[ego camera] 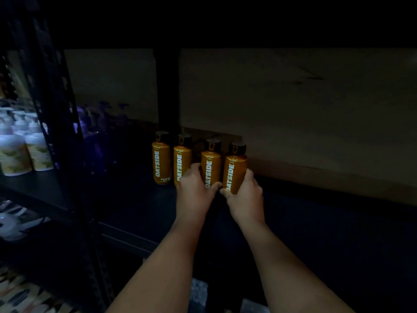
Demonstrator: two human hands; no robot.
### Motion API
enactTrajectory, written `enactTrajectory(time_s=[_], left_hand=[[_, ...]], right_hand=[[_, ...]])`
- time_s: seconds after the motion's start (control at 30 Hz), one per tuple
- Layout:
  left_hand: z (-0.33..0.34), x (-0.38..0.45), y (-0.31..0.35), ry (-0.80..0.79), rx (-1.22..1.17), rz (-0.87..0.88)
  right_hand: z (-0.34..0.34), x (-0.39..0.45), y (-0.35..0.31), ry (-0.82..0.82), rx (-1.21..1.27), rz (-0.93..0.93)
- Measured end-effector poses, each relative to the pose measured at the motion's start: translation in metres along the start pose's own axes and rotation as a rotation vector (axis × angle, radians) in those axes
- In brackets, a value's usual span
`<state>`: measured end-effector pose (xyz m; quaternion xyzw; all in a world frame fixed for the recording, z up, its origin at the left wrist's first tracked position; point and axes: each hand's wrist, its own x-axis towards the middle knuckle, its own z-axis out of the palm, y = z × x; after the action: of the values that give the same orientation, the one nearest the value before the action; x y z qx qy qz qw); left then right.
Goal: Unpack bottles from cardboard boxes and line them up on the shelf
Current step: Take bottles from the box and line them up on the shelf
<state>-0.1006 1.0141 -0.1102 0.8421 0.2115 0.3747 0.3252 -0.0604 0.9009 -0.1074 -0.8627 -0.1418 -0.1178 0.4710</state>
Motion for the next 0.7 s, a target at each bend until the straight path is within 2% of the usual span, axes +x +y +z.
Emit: enactTrajectory(time_s=[0.17, 0.7], left_hand=[[-0.0028, -0.0004, -0.0013, 0.013, -0.033, -0.116], [-0.0044, -0.0025, -0.0033, 0.066, -0.103, -0.096]], right_hand=[[-0.0019, -0.0021, 0.0011, -0.016, 0.0, -0.014], [-0.0016, -0.0041, -0.0011, -0.047, -0.048, -0.07]])
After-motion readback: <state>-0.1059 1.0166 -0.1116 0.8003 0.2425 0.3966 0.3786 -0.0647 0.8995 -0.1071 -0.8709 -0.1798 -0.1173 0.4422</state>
